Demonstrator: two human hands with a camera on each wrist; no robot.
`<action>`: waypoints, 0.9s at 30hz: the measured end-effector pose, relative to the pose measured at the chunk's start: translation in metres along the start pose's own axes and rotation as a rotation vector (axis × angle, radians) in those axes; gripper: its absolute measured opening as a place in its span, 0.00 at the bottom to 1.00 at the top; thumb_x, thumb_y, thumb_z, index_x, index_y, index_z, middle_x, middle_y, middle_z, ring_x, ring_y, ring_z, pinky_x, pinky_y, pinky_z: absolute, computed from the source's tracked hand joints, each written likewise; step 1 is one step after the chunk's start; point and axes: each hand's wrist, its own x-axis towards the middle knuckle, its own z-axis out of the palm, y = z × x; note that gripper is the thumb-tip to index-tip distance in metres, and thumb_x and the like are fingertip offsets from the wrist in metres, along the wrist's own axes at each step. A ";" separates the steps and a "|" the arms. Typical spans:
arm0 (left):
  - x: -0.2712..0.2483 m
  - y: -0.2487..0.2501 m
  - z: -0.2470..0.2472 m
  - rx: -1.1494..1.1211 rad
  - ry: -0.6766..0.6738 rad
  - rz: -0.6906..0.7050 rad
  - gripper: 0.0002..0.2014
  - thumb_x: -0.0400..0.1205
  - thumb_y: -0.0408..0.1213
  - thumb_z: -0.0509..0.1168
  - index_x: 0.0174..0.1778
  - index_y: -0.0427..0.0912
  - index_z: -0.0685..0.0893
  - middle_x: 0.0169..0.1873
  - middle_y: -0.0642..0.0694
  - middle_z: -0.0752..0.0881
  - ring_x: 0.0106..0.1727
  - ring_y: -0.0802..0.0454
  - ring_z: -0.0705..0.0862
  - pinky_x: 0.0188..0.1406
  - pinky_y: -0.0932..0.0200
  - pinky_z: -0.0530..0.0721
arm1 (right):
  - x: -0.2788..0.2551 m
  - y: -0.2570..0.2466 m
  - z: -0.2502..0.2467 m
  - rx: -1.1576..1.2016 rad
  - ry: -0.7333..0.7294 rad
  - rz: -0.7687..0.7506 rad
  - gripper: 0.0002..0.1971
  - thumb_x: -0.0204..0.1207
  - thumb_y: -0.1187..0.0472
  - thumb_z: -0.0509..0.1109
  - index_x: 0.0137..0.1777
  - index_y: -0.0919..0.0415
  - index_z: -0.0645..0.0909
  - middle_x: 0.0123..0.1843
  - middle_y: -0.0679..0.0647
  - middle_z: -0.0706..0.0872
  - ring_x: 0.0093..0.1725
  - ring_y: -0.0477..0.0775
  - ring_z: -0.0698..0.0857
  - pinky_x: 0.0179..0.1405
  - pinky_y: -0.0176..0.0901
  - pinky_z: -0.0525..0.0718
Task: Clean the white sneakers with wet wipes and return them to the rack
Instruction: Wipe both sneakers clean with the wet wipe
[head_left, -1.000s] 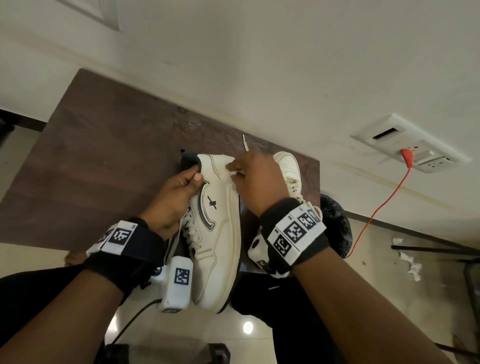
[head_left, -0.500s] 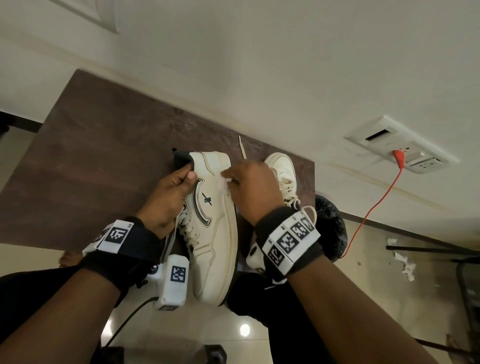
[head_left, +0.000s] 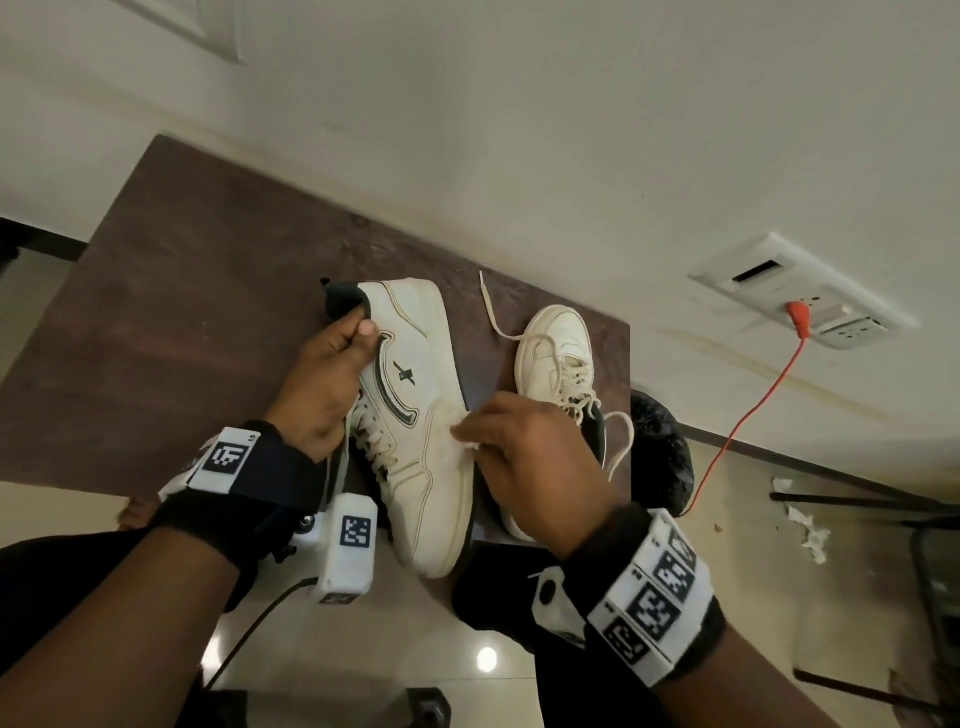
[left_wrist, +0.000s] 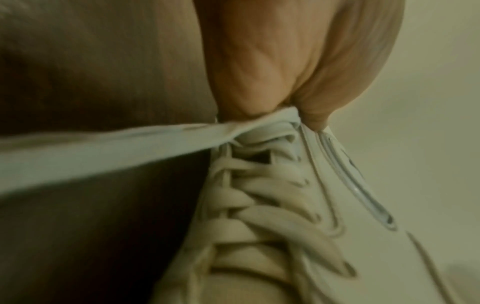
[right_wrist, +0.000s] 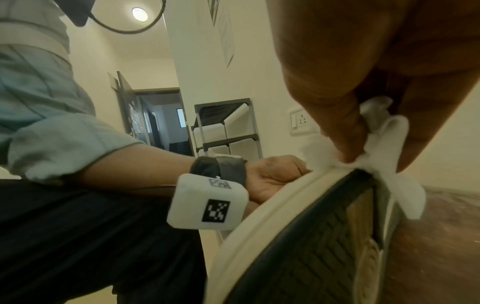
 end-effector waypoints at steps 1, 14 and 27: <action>0.000 0.002 0.000 0.059 -0.009 0.016 0.16 0.87 0.37 0.55 0.69 0.43 0.80 0.59 0.46 0.87 0.62 0.49 0.85 0.64 0.50 0.81 | 0.005 0.001 0.001 -0.015 0.022 0.012 0.11 0.66 0.73 0.71 0.47 0.64 0.90 0.41 0.56 0.89 0.38 0.56 0.88 0.41 0.35 0.78; -0.010 0.005 -0.016 0.325 -0.153 0.076 0.10 0.81 0.29 0.65 0.56 0.41 0.83 0.49 0.49 0.90 0.50 0.53 0.89 0.44 0.64 0.87 | 0.056 0.007 0.005 -0.069 0.007 0.082 0.13 0.72 0.72 0.68 0.54 0.63 0.88 0.48 0.59 0.89 0.47 0.60 0.86 0.43 0.38 0.71; -0.012 0.007 -0.007 0.442 -0.068 0.203 0.14 0.83 0.39 0.63 0.64 0.54 0.76 0.52 0.62 0.85 0.51 0.67 0.85 0.45 0.67 0.81 | 0.023 -0.007 0.006 -0.082 0.057 0.049 0.13 0.64 0.75 0.73 0.47 0.64 0.89 0.40 0.57 0.87 0.37 0.59 0.86 0.35 0.40 0.79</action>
